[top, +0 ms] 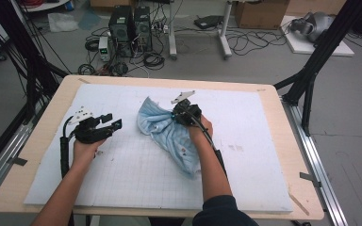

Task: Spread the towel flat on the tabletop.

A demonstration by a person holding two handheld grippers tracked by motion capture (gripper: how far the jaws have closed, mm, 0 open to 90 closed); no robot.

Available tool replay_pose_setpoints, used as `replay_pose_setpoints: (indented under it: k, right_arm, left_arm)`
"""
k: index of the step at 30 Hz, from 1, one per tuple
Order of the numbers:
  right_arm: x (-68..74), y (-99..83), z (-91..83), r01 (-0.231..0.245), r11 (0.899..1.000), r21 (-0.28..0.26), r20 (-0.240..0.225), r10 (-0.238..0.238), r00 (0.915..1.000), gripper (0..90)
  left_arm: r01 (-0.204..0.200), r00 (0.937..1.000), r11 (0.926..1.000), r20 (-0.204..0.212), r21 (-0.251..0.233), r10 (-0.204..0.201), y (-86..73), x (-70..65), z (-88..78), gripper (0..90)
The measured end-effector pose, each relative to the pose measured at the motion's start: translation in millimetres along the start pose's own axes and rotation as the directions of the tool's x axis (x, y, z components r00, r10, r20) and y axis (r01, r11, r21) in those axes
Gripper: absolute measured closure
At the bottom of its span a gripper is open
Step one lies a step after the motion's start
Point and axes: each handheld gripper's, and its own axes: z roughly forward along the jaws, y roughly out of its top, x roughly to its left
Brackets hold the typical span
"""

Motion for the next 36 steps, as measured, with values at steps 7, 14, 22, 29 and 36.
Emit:
replay_pose_setpoints:
  k: [7,14,22,29,36]
  right_arm:
    - [-28.7,-9.5,-18.9,-0.098,0.995,-0.007,0.165,0.098,0.9814,87.3]
    - [-64.7,-33.8,-41.5,-0.242,0.97,-0.035,0.34,0.239,0.9093,87.2]
    - [-80.6,-69.5,-56.4,-0.383,0.915,-0.128,0.377,0.402,0.8345,66.7]
    - [-60.5,-81.5,-76.6,-0.361,0.911,-0.199,0.224,0.401,0.8885,44.0]
    - [-34.6,-108.5,-101.5,-0.312,0.931,-0.189,0.129,0.339,0.932,39.4]
  left_arm:
    - [-0.001,1.0,0.9999,0.002,0.015,0.001,-1.5,-1.9,1.7,43.0]
    - [-0.001,1.0,0.9997,0.006,0.022,0.0,-2.9,-2.4,2.8,43.0]
    - [-0.005,0.9992,0.9991,0.04,0.041,0.003,-5.5,-6.2,8.0,42.9]
    - [-0.026,0.9916,0.9972,0.128,0.07,0.017,-8.7,-19.1,18.4,37.3]
    - [-0.052,0.9772,0.9946,0.21,0.09,0.032,-11.3,-31.0,26.4,34.9]
